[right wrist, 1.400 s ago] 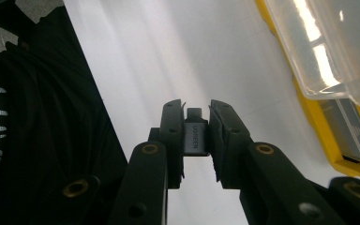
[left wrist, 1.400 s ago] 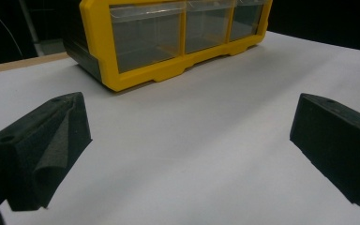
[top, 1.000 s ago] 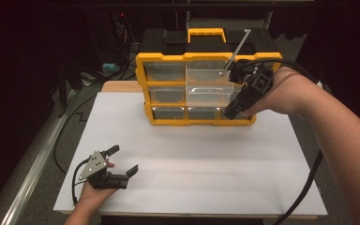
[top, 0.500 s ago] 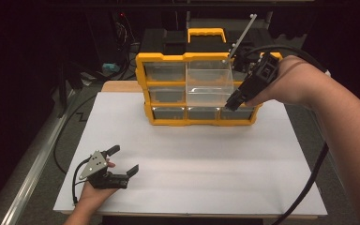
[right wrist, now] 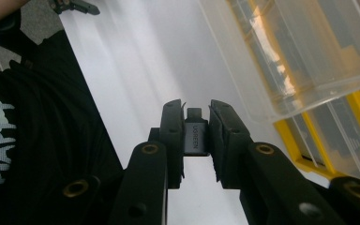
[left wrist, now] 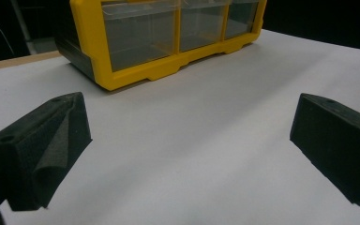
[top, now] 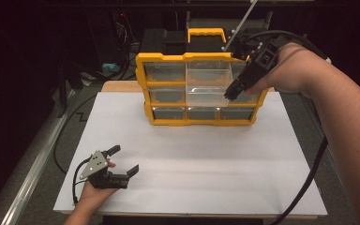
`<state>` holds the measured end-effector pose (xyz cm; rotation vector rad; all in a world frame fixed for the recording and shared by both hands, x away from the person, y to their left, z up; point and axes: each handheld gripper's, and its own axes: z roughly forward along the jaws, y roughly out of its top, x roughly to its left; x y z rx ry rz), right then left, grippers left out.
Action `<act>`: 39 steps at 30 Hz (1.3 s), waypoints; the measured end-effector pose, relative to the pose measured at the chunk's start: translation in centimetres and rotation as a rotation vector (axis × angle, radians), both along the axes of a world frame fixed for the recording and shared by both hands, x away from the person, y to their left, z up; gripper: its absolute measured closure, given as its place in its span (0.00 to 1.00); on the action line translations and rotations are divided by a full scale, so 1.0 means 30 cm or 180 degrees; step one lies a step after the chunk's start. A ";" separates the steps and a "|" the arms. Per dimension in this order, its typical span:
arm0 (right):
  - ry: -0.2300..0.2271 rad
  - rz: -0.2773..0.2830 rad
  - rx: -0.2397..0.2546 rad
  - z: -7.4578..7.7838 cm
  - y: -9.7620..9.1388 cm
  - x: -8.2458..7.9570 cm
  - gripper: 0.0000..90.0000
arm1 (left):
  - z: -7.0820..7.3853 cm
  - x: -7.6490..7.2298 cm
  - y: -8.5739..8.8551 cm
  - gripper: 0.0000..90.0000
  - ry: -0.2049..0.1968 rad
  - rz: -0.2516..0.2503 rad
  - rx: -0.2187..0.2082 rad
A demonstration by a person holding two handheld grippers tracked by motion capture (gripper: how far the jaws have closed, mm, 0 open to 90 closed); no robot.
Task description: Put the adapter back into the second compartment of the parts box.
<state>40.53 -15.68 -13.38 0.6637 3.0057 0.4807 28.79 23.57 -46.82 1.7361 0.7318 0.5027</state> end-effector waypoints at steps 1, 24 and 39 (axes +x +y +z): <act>0.0010 0.0004 0.0004 -0.002 0.004 0.005 0.86 | 0.001 -0.001 -0.001 0.00 -0.0004 0.0002 -0.0018; -0.0084 -0.0052 -0.0054 0.021 0.104 0.108 0.86 | 0.003 -0.003 0.005 0.00 -0.0009 -0.0017 -0.0009; -0.0095 -0.0158 -0.0071 -0.002 0.129 0.183 0.86 | 0.005 -0.004 0.004 0.00 -0.0008 -0.0032 -0.0010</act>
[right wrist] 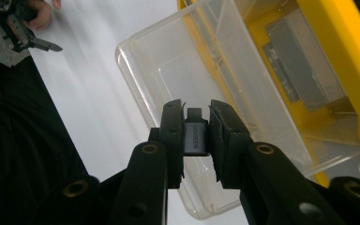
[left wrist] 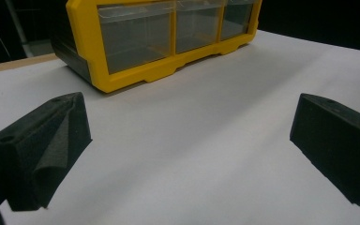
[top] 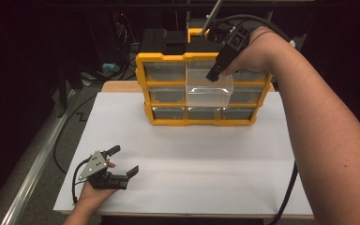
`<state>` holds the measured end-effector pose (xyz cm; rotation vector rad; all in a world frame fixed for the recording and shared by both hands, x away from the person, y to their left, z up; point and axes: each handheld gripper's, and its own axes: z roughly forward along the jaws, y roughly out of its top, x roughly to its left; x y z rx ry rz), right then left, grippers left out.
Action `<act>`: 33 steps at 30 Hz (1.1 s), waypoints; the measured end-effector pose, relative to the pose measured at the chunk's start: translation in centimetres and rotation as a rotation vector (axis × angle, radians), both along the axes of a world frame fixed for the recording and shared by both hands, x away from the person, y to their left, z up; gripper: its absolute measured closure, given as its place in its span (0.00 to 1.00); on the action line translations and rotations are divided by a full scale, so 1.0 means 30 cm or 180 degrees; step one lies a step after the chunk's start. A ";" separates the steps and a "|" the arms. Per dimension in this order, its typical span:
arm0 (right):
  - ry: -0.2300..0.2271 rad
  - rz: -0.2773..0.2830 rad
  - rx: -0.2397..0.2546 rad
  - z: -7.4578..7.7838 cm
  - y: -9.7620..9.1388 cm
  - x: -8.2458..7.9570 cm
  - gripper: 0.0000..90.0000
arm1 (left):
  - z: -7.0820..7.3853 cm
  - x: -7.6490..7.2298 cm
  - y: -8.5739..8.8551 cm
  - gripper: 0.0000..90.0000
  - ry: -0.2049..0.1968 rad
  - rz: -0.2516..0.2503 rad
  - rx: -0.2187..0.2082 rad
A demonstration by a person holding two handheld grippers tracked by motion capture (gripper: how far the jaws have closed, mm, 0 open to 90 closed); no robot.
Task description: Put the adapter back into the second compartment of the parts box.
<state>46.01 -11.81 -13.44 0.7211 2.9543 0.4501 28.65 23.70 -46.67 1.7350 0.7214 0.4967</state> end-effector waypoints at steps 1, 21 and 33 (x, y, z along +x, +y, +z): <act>0.0003 -0.0002 -0.0009 -0.001 0.000 0.005 0.86 | 0.000 0.000 0.001 0.00 -0.0001 0.0000 0.0001; -0.0058 -0.0112 -0.0071 -0.015 -0.001 0.037 0.86 | 0.001 -0.001 0.002 0.00 0.0007 0.0017 -0.0007; -0.0009 -0.0118 -0.0116 -0.071 0.007 0.038 0.86 | 0.001 -0.001 0.002 0.00 0.0005 0.0005 -0.0017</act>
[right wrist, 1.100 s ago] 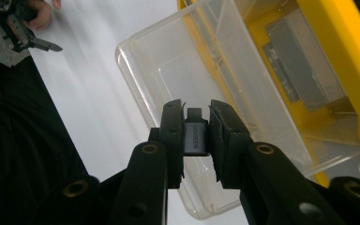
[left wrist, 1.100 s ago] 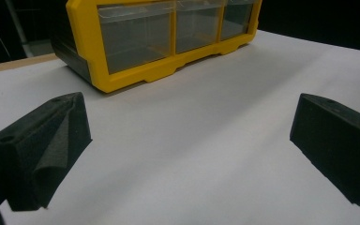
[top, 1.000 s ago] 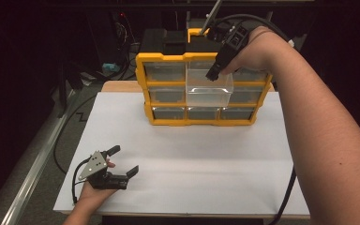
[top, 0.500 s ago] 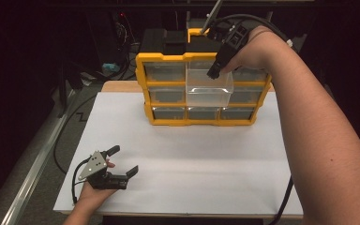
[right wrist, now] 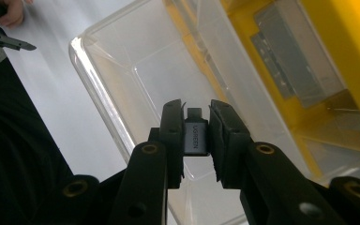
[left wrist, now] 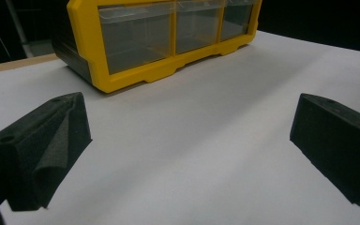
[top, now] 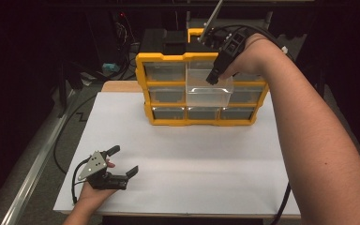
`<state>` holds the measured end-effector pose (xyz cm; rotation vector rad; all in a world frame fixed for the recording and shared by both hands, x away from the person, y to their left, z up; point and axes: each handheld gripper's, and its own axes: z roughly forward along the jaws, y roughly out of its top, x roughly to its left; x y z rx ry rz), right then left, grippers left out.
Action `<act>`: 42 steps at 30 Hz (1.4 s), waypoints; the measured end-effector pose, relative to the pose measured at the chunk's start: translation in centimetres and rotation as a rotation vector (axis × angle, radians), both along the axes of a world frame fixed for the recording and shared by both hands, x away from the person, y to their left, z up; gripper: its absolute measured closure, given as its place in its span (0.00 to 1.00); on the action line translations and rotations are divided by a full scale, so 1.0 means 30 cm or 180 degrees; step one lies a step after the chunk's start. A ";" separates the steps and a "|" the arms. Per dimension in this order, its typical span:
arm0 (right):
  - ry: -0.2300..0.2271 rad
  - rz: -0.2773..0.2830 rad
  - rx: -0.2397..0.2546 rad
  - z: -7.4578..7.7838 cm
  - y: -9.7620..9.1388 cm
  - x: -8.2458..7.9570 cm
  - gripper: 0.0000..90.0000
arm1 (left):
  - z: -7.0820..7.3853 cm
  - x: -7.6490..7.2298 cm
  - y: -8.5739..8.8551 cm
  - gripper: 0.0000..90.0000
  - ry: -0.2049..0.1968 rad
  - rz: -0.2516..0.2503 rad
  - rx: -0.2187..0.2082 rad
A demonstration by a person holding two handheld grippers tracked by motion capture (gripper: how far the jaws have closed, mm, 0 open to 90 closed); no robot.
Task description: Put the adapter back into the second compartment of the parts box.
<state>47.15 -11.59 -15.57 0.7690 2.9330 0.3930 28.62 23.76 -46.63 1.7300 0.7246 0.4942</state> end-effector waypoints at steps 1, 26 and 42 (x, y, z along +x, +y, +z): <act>0.0003 0.0013 0.0001 -0.005 0.002 0.000 0.86 | 0.000 0.000 -0.001 0.00 0.0003 -0.0004 -0.0002; -0.0084 0.0041 0.0145 0.026 -0.008 0.000 0.85 | 0.001 -0.001 0.003 0.00 -0.0015 0.0003 -0.0011; -0.0179 -0.0041 0.0162 0.057 -0.049 -0.061 0.31 | 0.000 -0.002 -0.002 0.00 -0.0007 -0.0022 0.0019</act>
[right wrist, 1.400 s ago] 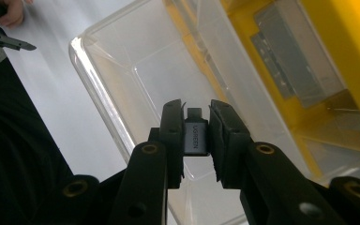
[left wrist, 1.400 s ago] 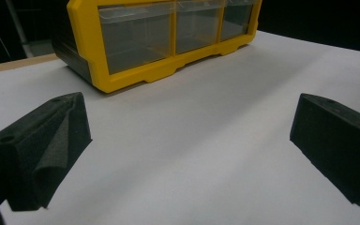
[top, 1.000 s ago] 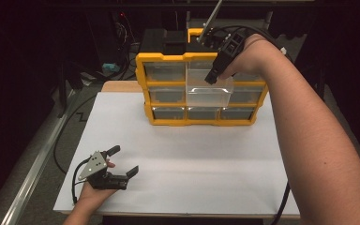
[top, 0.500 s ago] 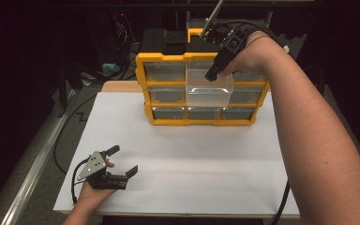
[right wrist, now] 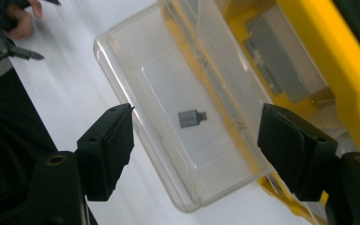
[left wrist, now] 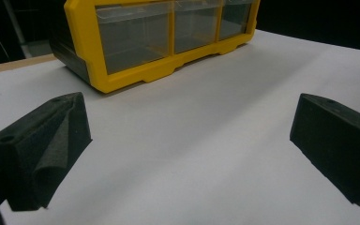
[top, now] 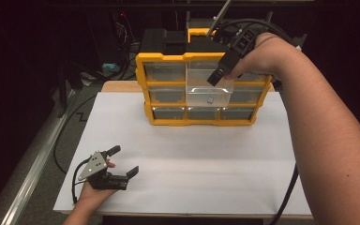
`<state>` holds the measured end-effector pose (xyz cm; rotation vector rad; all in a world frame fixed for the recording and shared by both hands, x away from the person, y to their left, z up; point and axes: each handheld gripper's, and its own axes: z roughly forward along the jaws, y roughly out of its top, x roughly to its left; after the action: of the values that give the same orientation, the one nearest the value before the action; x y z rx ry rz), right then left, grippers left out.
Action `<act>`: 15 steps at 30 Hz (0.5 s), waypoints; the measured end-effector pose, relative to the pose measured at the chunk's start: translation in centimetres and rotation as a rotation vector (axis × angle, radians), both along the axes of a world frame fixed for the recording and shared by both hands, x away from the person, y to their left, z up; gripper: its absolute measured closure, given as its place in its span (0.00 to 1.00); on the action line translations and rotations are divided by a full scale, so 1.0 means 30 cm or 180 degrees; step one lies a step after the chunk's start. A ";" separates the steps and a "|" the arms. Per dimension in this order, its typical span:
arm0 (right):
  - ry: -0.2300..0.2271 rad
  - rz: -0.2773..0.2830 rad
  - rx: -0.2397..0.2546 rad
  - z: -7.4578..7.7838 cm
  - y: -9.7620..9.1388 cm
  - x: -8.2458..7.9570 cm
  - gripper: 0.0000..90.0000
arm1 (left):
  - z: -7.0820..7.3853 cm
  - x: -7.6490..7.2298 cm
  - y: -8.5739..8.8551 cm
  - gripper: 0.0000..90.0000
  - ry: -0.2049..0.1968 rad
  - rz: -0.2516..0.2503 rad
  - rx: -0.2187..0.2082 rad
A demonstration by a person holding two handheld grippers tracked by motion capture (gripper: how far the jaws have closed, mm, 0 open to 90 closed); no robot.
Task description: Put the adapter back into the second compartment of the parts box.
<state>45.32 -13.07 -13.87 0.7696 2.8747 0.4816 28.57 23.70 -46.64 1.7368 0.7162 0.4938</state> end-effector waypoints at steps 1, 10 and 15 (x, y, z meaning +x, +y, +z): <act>-0.0012 0.0007 -0.0008 -0.001 -0.005 -0.003 0.31 | 0.000 0.000 0.000 0.00 0.0002 0.0001 0.0001; 0.0006 -0.0014 -0.0079 -0.015 -0.047 -0.045 0.27 | 0.001 -0.002 0.000 0.00 0.0006 -0.0005 -0.0017; -0.0037 -0.0041 -0.0091 -0.013 -0.072 -0.071 0.24 | 0.001 -0.002 0.000 0.00 0.0004 0.0000 -0.0024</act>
<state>43.19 -15.21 -14.26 0.7778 2.8576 0.4412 28.52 23.69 -46.61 1.7301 0.7182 0.4897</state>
